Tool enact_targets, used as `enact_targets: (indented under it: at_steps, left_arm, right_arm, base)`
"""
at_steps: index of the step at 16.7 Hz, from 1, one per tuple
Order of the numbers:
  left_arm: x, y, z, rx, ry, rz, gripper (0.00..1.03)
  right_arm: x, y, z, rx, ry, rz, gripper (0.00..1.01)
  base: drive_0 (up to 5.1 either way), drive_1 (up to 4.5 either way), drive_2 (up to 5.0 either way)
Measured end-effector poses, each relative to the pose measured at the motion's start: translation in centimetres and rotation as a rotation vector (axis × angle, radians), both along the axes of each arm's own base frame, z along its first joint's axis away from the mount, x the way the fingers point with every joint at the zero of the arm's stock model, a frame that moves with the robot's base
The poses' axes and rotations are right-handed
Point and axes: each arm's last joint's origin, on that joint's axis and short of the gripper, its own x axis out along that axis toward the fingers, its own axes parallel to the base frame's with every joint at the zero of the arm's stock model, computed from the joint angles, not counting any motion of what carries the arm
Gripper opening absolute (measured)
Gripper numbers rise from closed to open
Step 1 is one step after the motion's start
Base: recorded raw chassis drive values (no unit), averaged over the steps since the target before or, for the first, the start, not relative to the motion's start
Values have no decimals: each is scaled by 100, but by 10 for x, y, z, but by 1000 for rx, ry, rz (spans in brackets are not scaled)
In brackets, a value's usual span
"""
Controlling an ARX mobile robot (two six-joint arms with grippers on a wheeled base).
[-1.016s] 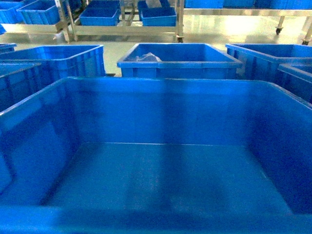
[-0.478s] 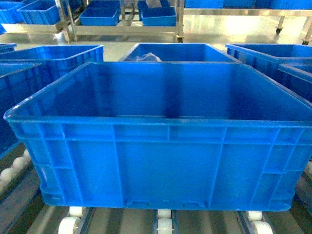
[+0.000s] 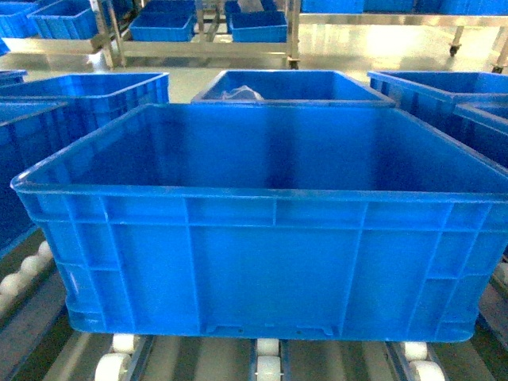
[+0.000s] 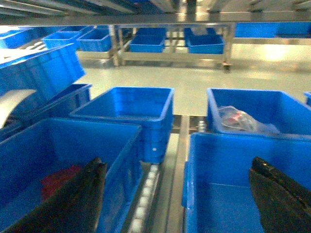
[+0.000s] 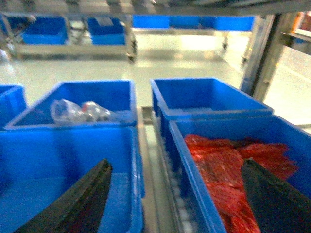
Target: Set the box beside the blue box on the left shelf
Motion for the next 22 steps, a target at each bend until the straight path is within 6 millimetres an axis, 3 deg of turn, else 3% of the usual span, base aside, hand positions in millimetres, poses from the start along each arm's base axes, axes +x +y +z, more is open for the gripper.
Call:
enact_targets:
  at_steps: [2,11,13,17,22]
  left_arm:
    - [-8,8,-20,-9,-2,-86,70]
    - [-20,21,-60,-9,24,-146,33]
    - [-28,28,-77,-11,13,-141,4]
    - [-40,44,-100,-16,14,-121,2]
    - [-49,42,-116,-16,15,-148,2]
  right_arm:
    - [-10,-9,-21,17,-59,76,67]
    - [-19,-19,-66,0,-27,154,29]
    - [-27,-26,-82,-6,-45,151,1]
    - [-37,-41,-110,-6,-37,140,2]
    - [-45,-40,-126,-5,-38,155,2]
  base:
    - [0,0,0]
    - [0,0,0]
    - [0,0,0]
    - [0,0,0]
    - [0,0,0]
